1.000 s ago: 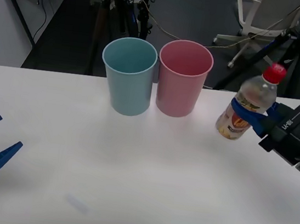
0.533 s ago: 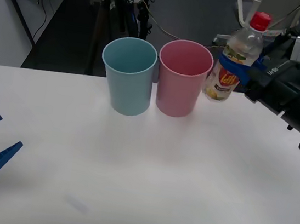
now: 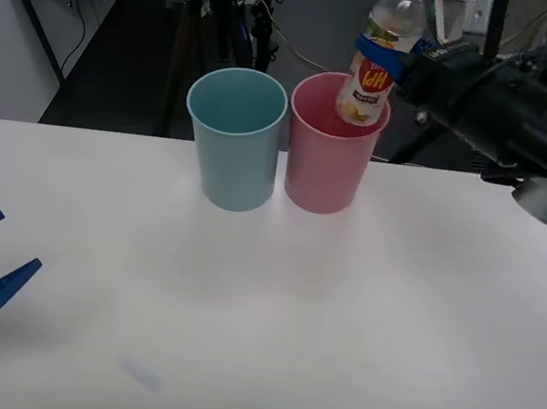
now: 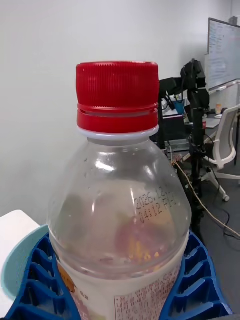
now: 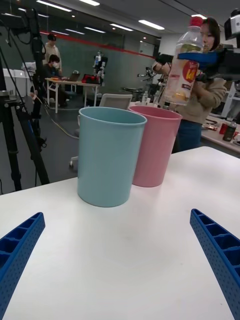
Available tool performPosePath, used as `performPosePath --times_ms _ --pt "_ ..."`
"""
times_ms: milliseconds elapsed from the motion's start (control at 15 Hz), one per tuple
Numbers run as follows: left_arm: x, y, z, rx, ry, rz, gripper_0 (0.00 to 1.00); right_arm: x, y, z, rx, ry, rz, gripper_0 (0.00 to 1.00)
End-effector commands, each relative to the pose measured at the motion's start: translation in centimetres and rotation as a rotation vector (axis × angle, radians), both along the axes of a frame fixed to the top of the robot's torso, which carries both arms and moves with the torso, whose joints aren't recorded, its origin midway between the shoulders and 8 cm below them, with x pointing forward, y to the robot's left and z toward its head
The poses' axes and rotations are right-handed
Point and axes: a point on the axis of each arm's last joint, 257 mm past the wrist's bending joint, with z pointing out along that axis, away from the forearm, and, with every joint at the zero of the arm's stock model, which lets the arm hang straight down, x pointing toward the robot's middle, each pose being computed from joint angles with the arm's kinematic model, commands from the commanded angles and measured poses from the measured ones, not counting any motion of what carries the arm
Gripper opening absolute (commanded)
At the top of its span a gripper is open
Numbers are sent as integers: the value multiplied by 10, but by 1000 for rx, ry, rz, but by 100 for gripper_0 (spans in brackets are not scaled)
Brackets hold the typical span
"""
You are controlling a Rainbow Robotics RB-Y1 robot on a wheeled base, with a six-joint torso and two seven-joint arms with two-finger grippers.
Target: Grasp the object on the table and drop it into the matching bin: aluminum can to the light blue bin, PET bottle to the pink bin.
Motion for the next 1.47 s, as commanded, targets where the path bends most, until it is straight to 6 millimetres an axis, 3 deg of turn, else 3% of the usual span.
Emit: performPosePath --times_ms 67,267,867,933,1067,1133,1467 --pt "0 0 0 0 0 0 100 24 13 0 0 0 -21 0" --pt "0 0 0 0 0 0 100 36 21 -1 -7 -8 -34 0" --pt "0 0 0 0 0 0 100 36 23 -4 -60 -47 -37 0" --pt "0 0 0 0 0 0 100 35 23 -4 -59 -47 -36 22" --pt "0 0 0 0 0 0 100 35 23 -4 -59 -47 -36 95" --pt "0 0 0 0 0 0 100 35 23 -5 -58 -45 -36 100" --pt "0 0 0 0 0 0 100 35 23 -5 -57 -44 -35 100"
